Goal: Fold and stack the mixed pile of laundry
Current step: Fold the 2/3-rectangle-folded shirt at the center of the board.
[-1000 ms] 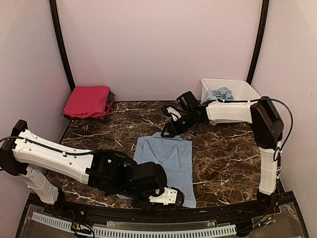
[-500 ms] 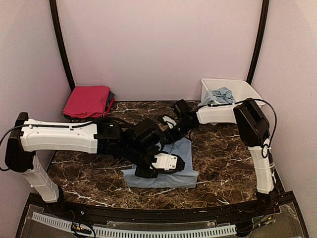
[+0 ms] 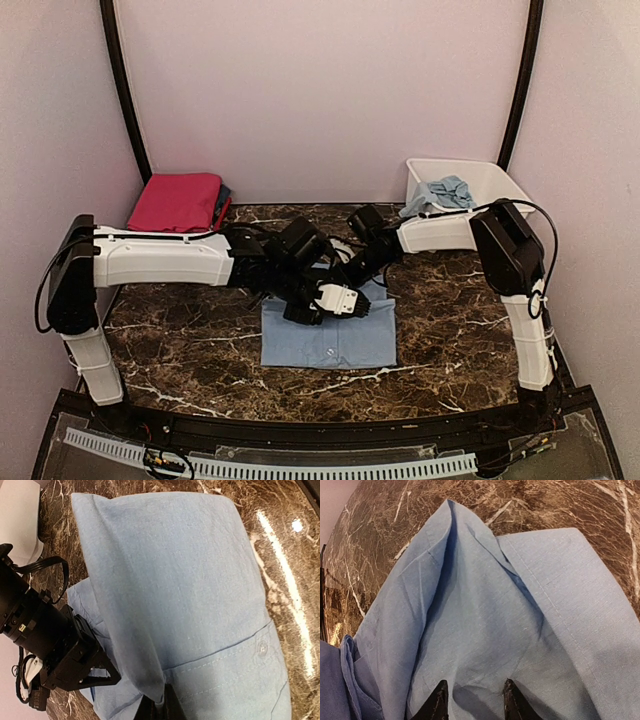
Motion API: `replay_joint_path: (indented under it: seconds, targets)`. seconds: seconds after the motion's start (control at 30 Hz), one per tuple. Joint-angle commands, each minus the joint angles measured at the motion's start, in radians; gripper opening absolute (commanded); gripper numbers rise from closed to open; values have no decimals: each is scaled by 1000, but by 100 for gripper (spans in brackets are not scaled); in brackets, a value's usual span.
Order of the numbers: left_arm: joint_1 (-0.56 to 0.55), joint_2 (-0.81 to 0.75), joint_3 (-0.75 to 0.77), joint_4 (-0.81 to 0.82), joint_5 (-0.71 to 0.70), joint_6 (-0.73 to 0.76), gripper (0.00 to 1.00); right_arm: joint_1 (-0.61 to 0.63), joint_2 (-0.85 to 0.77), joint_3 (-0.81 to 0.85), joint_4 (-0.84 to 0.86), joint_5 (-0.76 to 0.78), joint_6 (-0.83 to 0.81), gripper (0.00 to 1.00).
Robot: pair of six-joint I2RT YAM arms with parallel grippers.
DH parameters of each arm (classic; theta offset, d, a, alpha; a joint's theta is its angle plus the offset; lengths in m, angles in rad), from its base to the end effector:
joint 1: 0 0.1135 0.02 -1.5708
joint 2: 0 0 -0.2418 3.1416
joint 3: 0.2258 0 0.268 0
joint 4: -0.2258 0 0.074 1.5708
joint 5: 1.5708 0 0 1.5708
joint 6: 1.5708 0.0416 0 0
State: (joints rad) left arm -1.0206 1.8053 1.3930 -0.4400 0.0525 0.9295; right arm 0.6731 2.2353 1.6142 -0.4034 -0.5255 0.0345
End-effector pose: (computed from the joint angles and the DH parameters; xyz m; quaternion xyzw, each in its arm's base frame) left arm 0.2154 -0.3554 0.2120 0.7798 0.5175 -0.0406 0.3500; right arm 0.3573 0.3116 0.1067 -0.3584 0.8609 0.3249 0.1577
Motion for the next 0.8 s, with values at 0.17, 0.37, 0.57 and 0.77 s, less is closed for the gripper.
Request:
replay_joint_path:
  seconds: [0.17, 0.37, 0.57, 0.77]
  targets:
    - [67, 114, -48, 310, -38, 185, 3, -1, 7, 8, 9, -78, -12, 34]
    - [77, 165, -118, 467, -57, 200, 7, -7, -12, 52, -16, -41, -5, 38]
    - [74, 192, -156, 432, 32, 140, 8, -30, -67, 127, -67, 7, -7, 45]
    - [9, 167, -184, 346, 60, 57, 7, -41, -133, 119, -88, 25, -25, 50]
